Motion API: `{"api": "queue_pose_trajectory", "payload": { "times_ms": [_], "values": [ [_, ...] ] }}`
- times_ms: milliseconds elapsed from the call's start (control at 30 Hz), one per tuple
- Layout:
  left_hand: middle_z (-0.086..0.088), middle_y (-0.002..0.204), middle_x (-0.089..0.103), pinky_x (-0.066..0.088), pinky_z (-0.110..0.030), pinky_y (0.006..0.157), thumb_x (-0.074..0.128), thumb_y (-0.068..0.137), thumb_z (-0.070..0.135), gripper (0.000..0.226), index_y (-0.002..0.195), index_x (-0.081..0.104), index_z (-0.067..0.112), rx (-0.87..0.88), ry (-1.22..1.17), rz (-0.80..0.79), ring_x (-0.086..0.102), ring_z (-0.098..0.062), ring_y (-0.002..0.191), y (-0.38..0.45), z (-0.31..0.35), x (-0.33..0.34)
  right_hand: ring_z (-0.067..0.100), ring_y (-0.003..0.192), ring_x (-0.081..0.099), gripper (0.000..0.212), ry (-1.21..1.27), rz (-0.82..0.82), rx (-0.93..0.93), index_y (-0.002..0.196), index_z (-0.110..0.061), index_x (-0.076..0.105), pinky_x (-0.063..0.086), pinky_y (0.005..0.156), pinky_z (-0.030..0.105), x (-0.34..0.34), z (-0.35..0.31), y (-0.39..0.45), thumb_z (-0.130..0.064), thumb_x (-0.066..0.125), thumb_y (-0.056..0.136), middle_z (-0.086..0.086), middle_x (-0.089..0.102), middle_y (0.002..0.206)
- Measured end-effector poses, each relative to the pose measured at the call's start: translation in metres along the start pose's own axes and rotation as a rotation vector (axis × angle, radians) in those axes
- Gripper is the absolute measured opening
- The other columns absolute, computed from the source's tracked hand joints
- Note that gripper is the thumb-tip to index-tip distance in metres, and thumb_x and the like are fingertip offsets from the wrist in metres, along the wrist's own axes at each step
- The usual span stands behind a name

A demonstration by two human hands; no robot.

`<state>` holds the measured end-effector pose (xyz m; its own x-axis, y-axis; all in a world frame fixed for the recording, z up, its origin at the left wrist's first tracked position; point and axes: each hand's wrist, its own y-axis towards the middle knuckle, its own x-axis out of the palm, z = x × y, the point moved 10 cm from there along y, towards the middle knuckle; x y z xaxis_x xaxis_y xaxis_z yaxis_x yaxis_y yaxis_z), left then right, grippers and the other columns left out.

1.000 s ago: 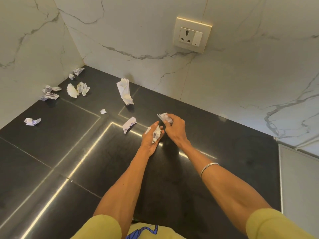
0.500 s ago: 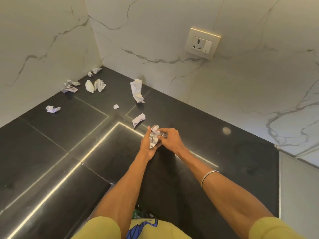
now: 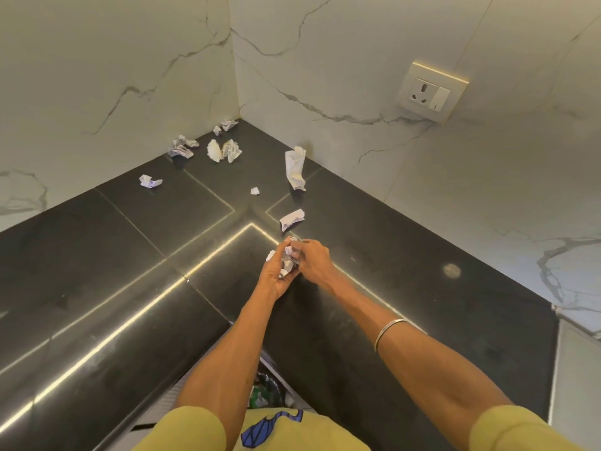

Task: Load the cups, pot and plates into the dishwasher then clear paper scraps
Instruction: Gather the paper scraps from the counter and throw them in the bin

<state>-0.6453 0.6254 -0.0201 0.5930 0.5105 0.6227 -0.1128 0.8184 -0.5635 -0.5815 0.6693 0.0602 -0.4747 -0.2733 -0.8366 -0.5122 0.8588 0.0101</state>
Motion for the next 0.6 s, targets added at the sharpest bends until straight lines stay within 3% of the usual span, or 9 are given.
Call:
{"api": "queue_pose_trajectory", "payload": {
  "times_ms": [133, 200, 267, 367, 500, 600],
  "values": [
    [-0.007, 0.086, 0.069, 0.058, -0.035, 0.078, 0.076, 0.084, 0.026, 0.025, 0.106, 0.071, 0.016, 0.037, 0.058, -0.001, 0.068, -0.015, 0.074, -0.003, 0.024, -0.015, 0.007, 0.099, 0.067, 0.026, 0.298, 0.055, 0.08, 0.114, -0.028, 0.073, 0.05, 0.086, 0.022, -0.003, -0.003, 0.0, -0.028, 0.061, 0.09, -0.007, 0.074, 0.106],
    [-0.006, 0.085, 0.065, 0.056, -0.031, 0.074, 0.075, 0.084, 0.021, 0.024, 0.108, 0.072, 0.019, 0.035, 0.019, -0.013, 0.063, -0.014, 0.071, -0.005, 0.032, -0.021, 0.003, 0.102, 0.065, 0.028, 0.369, 0.11, 0.093, 0.113, -0.024, 0.073, 0.044, 0.086, 0.008, -0.011, -0.005, 0.001, -0.02, 0.059, 0.09, -0.007, 0.073, 0.11],
    [-0.006, 0.08, 0.062, 0.052, -0.027, 0.067, 0.075, 0.083, 0.017, 0.021, 0.103, 0.073, 0.02, 0.046, -0.025, 0.003, 0.059, -0.014, 0.067, -0.007, 0.04, -0.025, 0.005, 0.105, 0.064, 0.031, 0.34, 0.125, 0.086, 0.113, -0.018, 0.073, 0.039, 0.086, 0.004, -0.014, -0.007, 0.008, -0.01, 0.057, 0.088, -0.004, 0.073, 0.112],
    [-0.006, 0.073, 0.064, 0.05, -0.026, 0.064, 0.075, 0.082, 0.016, 0.019, 0.1, 0.071, 0.02, 0.087, -0.061, 0.036, 0.059, -0.015, 0.063, -0.01, 0.048, -0.024, 0.017, 0.111, 0.064, 0.044, 0.268, 0.116, 0.086, 0.121, -0.012, 0.068, 0.044, 0.095, 0.017, -0.012, -0.005, 0.024, 0.004, 0.056, 0.082, 0.004, 0.07, 0.118],
    [-0.009, 0.074, 0.063, 0.05, -0.028, 0.066, 0.075, 0.083, 0.016, 0.024, 0.106, 0.07, 0.018, 0.102, -0.06, 0.066, 0.058, -0.018, 0.061, -0.007, 0.054, -0.022, 0.027, 0.111, 0.059, 0.064, 0.188, 0.095, 0.137, 0.135, -0.014, 0.054, 0.047, 0.089, 0.026, -0.013, 0.004, 0.049, 0.011, 0.055, 0.076, 0.011, 0.061, 0.124],
    [-0.011, 0.078, 0.062, 0.051, -0.027, 0.064, 0.076, 0.082, 0.016, 0.03, 0.111, 0.07, 0.016, 0.091, -0.072, 0.061, 0.059, -0.02, 0.065, -0.003, 0.055, -0.024, 0.035, 0.131, 0.044, 0.08, 0.026, 0.004, 0.139, 0.147, -0.02, 0.042, 0.046, 0.102, 0.046, -0.007, 0.008, 0.066, 0.008, 0.056, 0.074, 0.011, 0.043, 0.148]
  ]
}}
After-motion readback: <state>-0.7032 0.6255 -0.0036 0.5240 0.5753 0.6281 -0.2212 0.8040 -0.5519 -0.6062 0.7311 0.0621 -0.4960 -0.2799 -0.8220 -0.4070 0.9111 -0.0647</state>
